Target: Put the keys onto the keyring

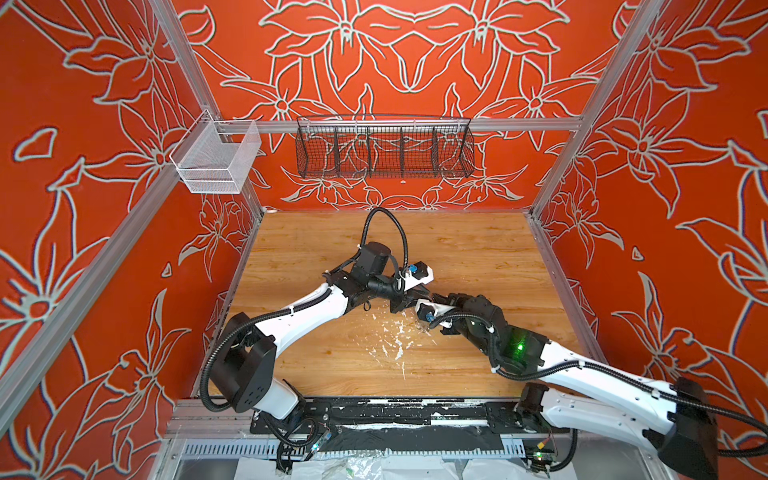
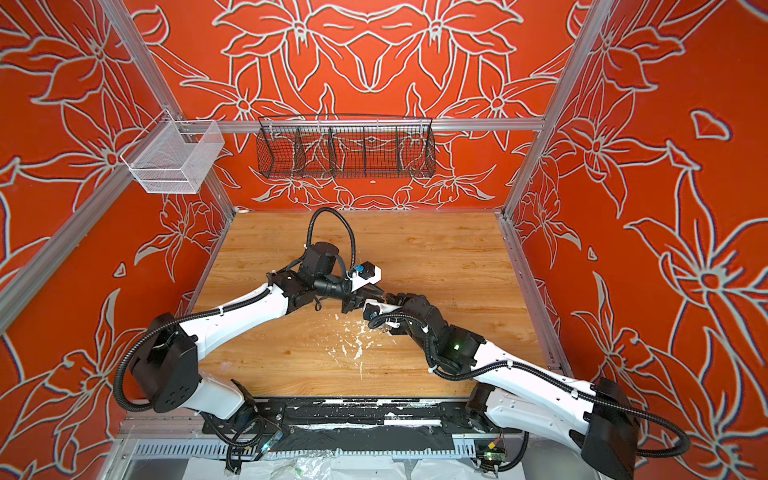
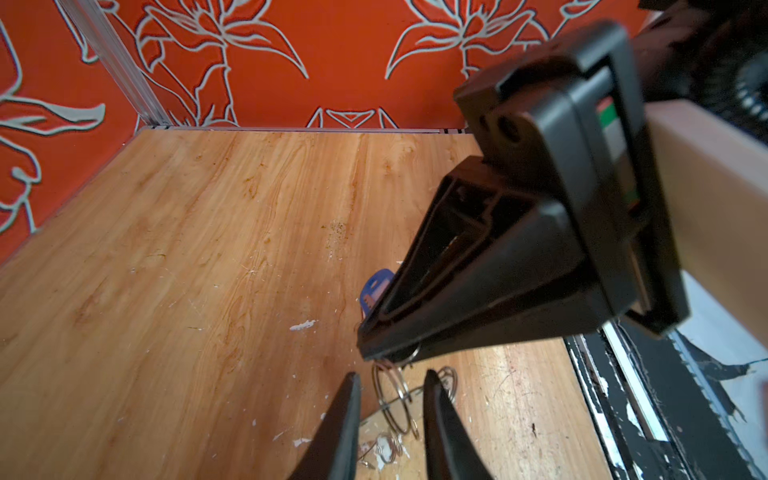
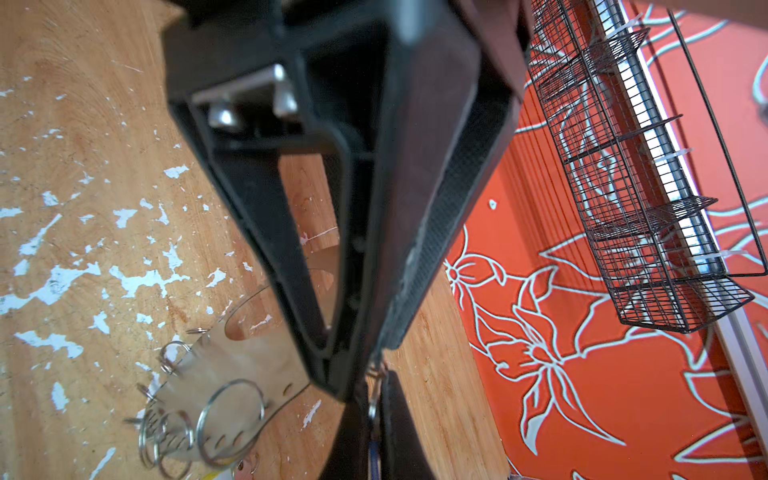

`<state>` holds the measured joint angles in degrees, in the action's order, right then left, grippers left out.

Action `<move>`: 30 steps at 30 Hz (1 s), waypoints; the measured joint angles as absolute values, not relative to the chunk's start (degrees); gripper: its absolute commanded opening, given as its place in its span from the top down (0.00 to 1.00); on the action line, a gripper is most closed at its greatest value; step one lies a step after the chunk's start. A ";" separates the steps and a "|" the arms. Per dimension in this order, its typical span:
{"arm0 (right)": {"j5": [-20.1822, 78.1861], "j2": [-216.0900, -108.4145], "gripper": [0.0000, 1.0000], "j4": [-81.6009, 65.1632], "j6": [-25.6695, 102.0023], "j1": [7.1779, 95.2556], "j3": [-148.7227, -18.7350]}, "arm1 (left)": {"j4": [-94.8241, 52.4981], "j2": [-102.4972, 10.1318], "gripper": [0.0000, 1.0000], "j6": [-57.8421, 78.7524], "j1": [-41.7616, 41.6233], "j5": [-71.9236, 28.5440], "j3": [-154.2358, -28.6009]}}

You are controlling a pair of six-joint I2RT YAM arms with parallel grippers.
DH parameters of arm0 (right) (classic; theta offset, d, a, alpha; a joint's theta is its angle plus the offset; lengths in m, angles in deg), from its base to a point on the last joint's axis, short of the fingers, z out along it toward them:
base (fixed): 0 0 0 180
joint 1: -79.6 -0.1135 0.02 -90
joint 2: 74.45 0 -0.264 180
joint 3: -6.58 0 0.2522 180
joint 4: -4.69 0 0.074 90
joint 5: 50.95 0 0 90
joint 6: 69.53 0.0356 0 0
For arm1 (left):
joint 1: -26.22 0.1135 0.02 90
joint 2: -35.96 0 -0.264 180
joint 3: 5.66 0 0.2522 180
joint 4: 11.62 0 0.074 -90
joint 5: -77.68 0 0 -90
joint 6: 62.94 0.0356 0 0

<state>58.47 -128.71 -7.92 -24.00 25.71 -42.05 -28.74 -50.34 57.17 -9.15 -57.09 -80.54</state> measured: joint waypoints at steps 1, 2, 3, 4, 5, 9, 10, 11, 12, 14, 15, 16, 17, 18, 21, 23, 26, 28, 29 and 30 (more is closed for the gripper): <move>58.32 -128.84 1.00 -7.92 -23.98 25.71 -42.05 | -28.74 -50.34 0.74 56.99 -9.15 -56.96 -80.54; 58.26 -129.02 1.00 -7.92 -23.96 25.71 -42.05 | -28.72 -50.34 0.75 56.82 -9.15 -56.79 -80.54; 58.19 -129.21 1.00 -7.92 -23.94 25.71 -42.05 | -28.72 -50.34 0.77 56.71 -9.15 -56.55 -80.54; 58.17 -129.37 1.00 -7.94 -23.91 25.71 -42.05 | -28.69 -50.34 0.79 56.56 -9.15 -56.39 -80.54; 58.17 -129.52 1.00 -7.94 -23.87 25.71 -42.05 | -28.72 -50.34 0.84 56.40 -9.15 -56.28 -80.54; 58.17 -129.65 1.00 -7.94 -23.76 25.71 -42.05 | -28.74 -50.34 0.95 56.01 -9.15 -56.00 -80.54; 58.19 -129.67 1.00 -7.94 -23.56 25.71 -42.05 | -28.67 -50.34 0.96 56.14 -9.15 -55.91 -80.54; 58.23 -129.72 1.00 -7.94 -23.32 25.71 -42.05 | -28.65 -50.34 0.98 56.30 -9.15 -55.85 -80.54; 58.30 -129.78 1.00 -7.94 -22.95 25.71 -42.05 | -28.63 -50.34 1.00 56.45 -9.15 -55.82 -80.54; 58.52 -129.87 1.00 -7.92 -22.49 25.71 -42.05 | -28.63 -50.34 1.00 56.47 -9.15 -55.80 -80.54; 58.58 -129.89 1.00 -7.90 -22.32 25.71 -42.05 | -28.54 -50.34 1.00 56.45 -9.15 -55.78 -80.52; 58.61 -129.96 1.00 -7.83 -22.12 25.71 -42.05 | -28.28 -50.34 1.00 56.43 -9.15 -55.76 -80.41; 58.67 -130.09 1.00 -7.70 -21.95 25.71 -42.05 | -27.78 -50.30 1.00 56.38 -9.15 -55.74 -80.21; 58.78 -130.24 1.00 -7.53 -21.84 25.73 -42.05 | -27.14 -50.17 1.00 56.23 -9.13 -55.72 -79.78; 58.71 -130.87 1.00 -6.70 -21.27 25.73 -42.03 | -23.45 -48.62 1.00 55.01 -8.54 -55.87 -76.65; 58.10 -131.12 1.00 -5.47 -20.94 25.56 -41.90 | -19.97 -46.76 1.00 53.65 -7.78 -56.50 -73.68; 56.24 -131.05 1.00 -3.07 -20.29 25.65 -41.61 | -13.94 -44.09 1.00 51.22 -6.71 -57.49 -69.55; 54.47 -130.81 1.00 -1.56 -19.70 25.91 -41.24 | -10.01 -42.25 1.00 49.63 -6.29 -57.68 -66.79; 53.51 -130.61 1.00 -0.88 -19.50 26.00 -41.04 | -8.21 -41.42 1.00 48.78 -6.16 -57.75 -65.59; 52.79 -130.50 1.00 -0.56 -19.35 26.06 -41.00 | -6.75 -40.88 1.00 48.16 -6.07 -57.84 -64.61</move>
<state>52.79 -130.50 -0.56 -19.35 26.06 -41.00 -6.75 -40.88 48.16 -6.07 -57.84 -64.61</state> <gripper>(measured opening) 0.074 0.048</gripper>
